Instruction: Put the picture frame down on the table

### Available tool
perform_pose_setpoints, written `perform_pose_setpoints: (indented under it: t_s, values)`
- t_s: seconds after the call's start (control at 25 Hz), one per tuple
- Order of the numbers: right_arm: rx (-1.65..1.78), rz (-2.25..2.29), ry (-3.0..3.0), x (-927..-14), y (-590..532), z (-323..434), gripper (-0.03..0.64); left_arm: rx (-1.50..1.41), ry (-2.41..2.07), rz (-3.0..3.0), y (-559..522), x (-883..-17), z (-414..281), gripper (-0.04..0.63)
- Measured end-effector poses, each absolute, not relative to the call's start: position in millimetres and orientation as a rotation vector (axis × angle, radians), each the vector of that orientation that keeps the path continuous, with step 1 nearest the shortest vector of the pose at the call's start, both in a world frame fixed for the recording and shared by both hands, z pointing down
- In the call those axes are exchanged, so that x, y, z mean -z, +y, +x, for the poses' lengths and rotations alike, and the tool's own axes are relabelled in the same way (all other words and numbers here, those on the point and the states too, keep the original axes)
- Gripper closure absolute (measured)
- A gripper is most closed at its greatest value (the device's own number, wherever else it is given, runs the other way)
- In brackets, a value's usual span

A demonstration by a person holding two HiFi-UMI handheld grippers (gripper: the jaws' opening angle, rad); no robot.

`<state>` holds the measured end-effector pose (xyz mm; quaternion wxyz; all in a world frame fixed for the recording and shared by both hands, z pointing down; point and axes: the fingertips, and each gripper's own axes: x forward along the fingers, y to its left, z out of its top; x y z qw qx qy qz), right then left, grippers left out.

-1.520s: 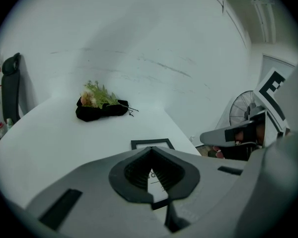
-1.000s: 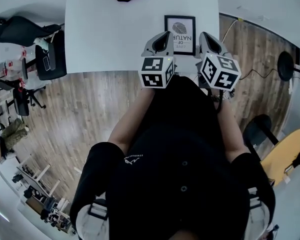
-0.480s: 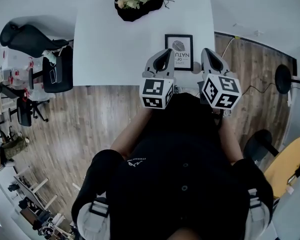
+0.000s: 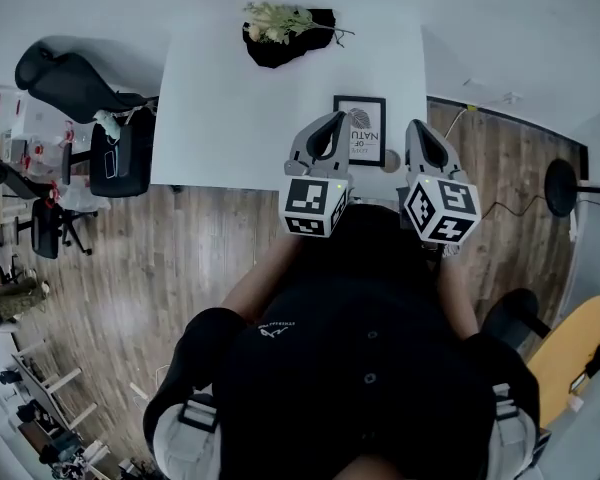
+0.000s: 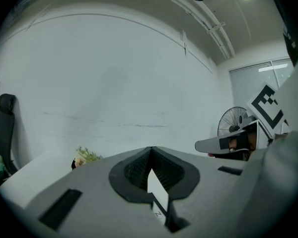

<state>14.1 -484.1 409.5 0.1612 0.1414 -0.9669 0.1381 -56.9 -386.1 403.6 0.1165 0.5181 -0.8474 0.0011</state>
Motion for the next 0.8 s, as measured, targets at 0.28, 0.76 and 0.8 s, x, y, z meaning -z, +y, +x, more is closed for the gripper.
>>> perform_pose_setpoints:
  t_s: [0.28,0.76,0.8]
  values:
    - [-0.27,0.433,-2.908,-352.4,-484.1,10.9,0.618,0.02,-2.641,1.566,-379.6,-343.0,-67.4,0.589]
    - [-0.135,0.477,-3.064,-283.3,-482.4,11.0,0.618,0.037,-2.77,1.55,-362.7,-291.5,-74.3,0.589]
    - [-0.127,0.48,-3.073,-280.1,-480.4,12.1,0.618,0.041,-2.771,1.54,-360.3,-291.6,-73.6,0.589]
